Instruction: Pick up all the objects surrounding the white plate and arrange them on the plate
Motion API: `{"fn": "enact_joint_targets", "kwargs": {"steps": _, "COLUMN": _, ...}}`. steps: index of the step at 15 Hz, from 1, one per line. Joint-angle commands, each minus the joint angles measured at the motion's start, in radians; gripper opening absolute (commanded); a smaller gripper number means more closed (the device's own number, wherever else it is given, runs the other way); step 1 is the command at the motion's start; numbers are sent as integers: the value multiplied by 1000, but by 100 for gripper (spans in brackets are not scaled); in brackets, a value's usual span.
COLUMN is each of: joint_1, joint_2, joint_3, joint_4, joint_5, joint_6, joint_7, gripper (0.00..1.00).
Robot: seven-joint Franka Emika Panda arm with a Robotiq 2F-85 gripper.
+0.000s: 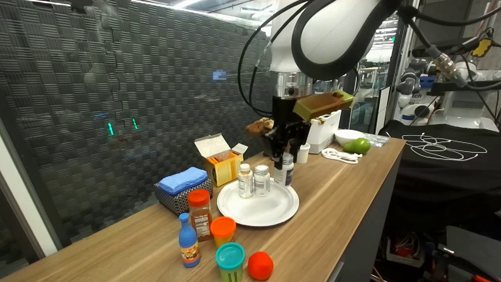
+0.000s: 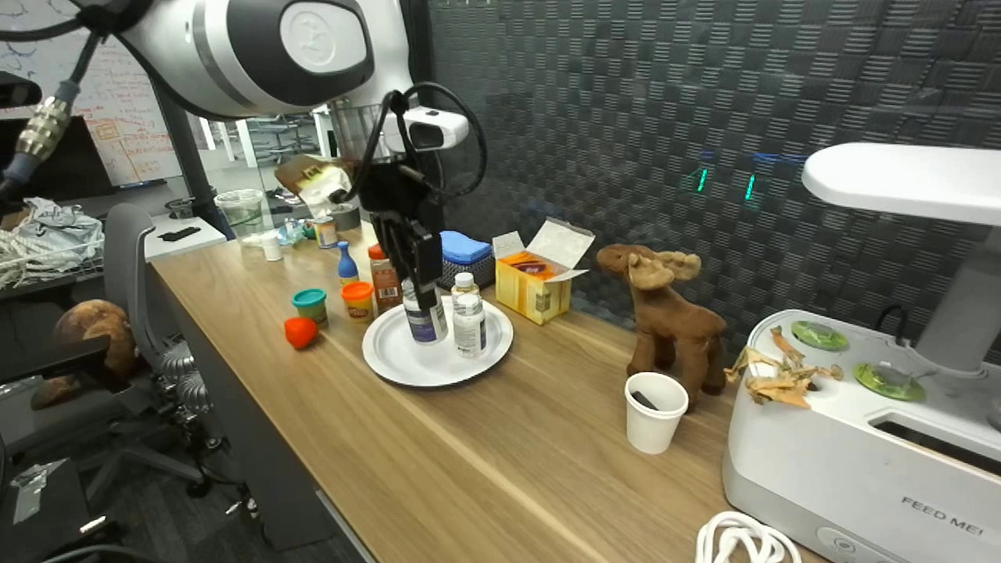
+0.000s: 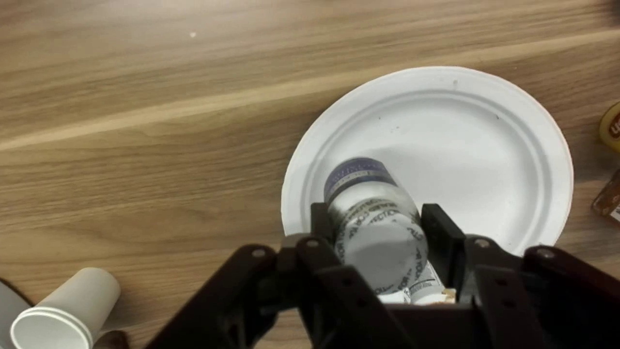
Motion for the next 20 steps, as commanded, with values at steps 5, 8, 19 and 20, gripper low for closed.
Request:
{"fn": "enact_joint_targets", "kwargs": {"steps": 5, "joint_1": 0, "joint_2": 90, "joint_3": -4, "joint_4": 53, "joint_5": 57, "joint_6": -3, "joint_7": -59, "gripper": 25}}
{"fn": "enact_joint_targets", "kwargs": {"steps": 8, "joint_1": 1, "joint_2": 123, "joint_3": -13, "joint_4": 71, "joint_5": 58, "joint_6": 5, "joint_7": -57, "gripper": 25}}
{"fn": "enact_joint_targets", "kwargs": {"steps": 19, "joint_1": -4, "joint_2": 181, "joint_3": -34, "joint_4": 113, "joint_5": 88, "joint_6": 36, "joint_7": -51, "gripper": 75}}
{"fn": "enact_joint_targets", "kwargs": {"steps": 20, "joint_1": -2, "joint_2": 174, "joint_3": -37, "joint_4": 111, "joint_5": 87, "joint_6": 24, "joint_7": -50, "gripper": 76}}
